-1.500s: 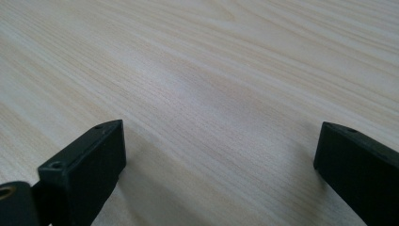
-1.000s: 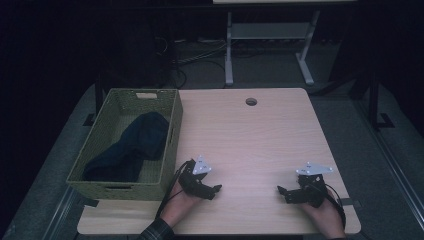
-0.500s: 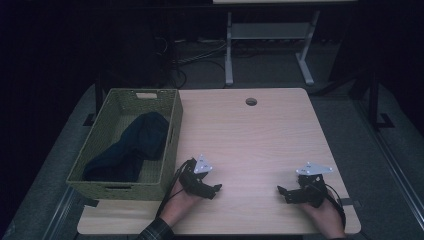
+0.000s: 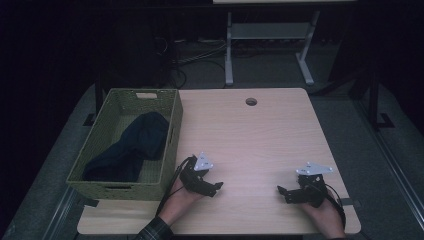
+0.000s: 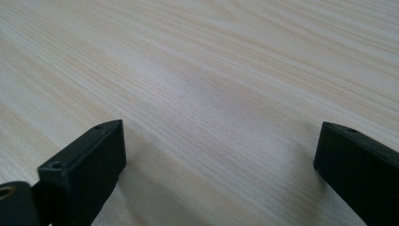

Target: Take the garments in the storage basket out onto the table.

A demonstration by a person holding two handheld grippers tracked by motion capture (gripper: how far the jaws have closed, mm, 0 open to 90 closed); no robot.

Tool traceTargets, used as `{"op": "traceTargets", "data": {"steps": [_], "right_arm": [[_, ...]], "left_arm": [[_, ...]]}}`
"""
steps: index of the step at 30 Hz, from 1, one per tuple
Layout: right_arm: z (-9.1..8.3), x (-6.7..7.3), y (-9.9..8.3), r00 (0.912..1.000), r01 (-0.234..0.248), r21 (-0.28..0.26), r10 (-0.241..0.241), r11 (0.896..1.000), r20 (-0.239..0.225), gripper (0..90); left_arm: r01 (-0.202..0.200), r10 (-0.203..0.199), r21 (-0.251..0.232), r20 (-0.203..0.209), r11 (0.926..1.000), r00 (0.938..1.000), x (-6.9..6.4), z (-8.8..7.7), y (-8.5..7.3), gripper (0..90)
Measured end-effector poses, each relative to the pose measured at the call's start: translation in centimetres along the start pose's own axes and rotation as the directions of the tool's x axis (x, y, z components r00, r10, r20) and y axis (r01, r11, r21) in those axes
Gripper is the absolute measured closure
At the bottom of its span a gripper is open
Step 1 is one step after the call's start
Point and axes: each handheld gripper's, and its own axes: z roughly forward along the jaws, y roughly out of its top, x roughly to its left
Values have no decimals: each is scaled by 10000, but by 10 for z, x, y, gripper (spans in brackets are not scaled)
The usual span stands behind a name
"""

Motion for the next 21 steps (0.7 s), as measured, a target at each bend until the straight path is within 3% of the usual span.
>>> {"op": "traceTargets", "data": {"steps": [21], "right_arm": [[0,0,0,10000,4,-8,-4,10000,-3,23]], "left_arm": [[-35,36,-95,132,9999,9999,5,-5,9,135]]}}
